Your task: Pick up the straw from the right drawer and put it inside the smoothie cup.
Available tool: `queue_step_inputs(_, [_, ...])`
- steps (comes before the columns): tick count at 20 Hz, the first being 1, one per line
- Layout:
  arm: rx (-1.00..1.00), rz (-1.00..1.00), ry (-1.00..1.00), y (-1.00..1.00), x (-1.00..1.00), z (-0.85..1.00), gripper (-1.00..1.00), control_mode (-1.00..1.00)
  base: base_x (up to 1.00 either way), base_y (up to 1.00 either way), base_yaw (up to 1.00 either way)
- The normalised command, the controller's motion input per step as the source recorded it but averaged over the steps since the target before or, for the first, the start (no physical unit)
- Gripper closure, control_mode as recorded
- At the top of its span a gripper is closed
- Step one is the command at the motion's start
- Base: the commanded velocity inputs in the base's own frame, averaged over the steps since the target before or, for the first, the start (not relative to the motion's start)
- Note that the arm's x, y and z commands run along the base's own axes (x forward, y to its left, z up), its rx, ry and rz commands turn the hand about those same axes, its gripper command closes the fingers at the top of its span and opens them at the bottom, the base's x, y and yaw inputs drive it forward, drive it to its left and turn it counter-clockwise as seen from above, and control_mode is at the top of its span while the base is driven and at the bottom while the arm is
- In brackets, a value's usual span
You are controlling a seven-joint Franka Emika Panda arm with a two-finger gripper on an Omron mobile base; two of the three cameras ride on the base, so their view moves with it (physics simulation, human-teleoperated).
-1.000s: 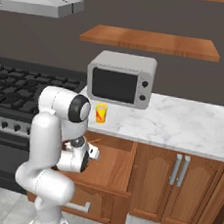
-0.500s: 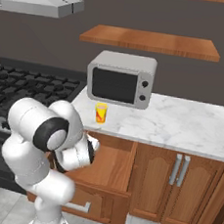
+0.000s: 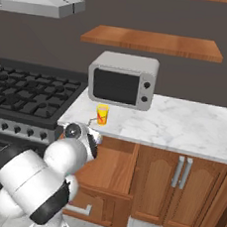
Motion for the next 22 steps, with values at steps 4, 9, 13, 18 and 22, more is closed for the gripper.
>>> queue_step_inputs(4, [0.08,0.00,0.00,-0.03,0.00,1.00,1.00,-1.00,0.00,0.00,0.00])
queue_step_inputs(9, [0.10,0.00,0.00,-0.03,0.11,1.00,1.00,-1.00,0.00,0.00,0.00])
queue_step_inputs(13, [0.08,0.00,0.00,0.00,0.22,1.00,1.00,-1.00,0.00,0.00,0.00])
queue_step_inputs(18, [0.06,0.01,0.00,0.00,0.26,0.79,1.00,-1.00,0.00,0.00,0.00])
queue_step_inputs(22, [0.08,0.06,-0.14,0.00,0.26,0.04,1.00,-1.00,0.00,0.00,0.00])
